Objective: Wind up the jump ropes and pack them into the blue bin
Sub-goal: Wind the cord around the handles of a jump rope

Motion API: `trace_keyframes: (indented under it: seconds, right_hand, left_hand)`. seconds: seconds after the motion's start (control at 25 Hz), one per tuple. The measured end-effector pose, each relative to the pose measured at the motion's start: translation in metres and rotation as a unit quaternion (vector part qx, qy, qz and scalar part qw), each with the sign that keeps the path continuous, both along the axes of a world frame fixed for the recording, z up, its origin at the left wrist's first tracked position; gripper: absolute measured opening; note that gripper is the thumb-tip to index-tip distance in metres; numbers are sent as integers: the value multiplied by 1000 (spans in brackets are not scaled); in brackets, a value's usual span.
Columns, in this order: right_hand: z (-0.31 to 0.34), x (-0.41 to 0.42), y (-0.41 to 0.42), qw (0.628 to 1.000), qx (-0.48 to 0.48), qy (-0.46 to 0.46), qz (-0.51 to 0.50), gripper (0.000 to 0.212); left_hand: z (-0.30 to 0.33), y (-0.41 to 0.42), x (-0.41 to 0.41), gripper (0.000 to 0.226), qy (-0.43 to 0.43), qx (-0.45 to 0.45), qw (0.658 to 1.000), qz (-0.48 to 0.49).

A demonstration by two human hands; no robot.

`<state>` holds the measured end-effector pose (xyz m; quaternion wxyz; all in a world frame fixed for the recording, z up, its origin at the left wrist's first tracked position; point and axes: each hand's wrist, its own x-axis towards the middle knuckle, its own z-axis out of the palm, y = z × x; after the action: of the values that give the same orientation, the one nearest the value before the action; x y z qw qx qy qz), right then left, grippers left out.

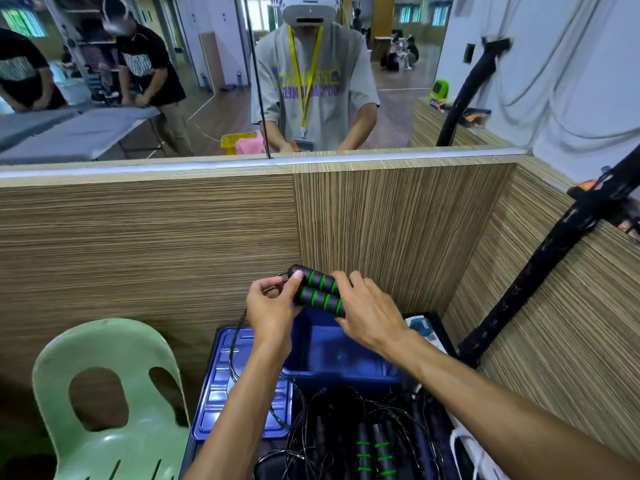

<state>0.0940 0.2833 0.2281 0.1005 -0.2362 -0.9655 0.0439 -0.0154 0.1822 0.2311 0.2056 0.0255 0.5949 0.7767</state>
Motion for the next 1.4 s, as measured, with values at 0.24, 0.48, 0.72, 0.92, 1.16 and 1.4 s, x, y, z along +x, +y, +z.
trace_keyframes:
  seconds: [0.24, 0.48, 0.72, 0.92, 1.16, 1.4]
  right_hand:
    - [2, 8, 27, 994, -97, 41, 12, 70]
    - [27, -3, 32, 978, -172, 118, 30, 49]
    - [47, -28, 16, 949, -251, 189, 33, 45]
    - [64, -31, 13, 936, -294, 195, 5, 43]
    - [74, -30, 17, 954, -271, 130, 21, 52]
    - [84, -25, 24, 970, -212, 111, 31, 20]
  left_hand:
    - [1, -41, -25, 30, 357, -192, 914, -3]
    - [-30, -36, -29, 16, 375, -164, 905, -120]
    - [-35, 6, 38, 27, 336, -142, 921, -133]
    - [-31, 23, 44, 27, 366, -97, 902, -208]
    - [-28, 28, 36, 31, 399, -180, 851, -291]
    - [-39, 16, 6, 31, 307, -111, 855, -402]
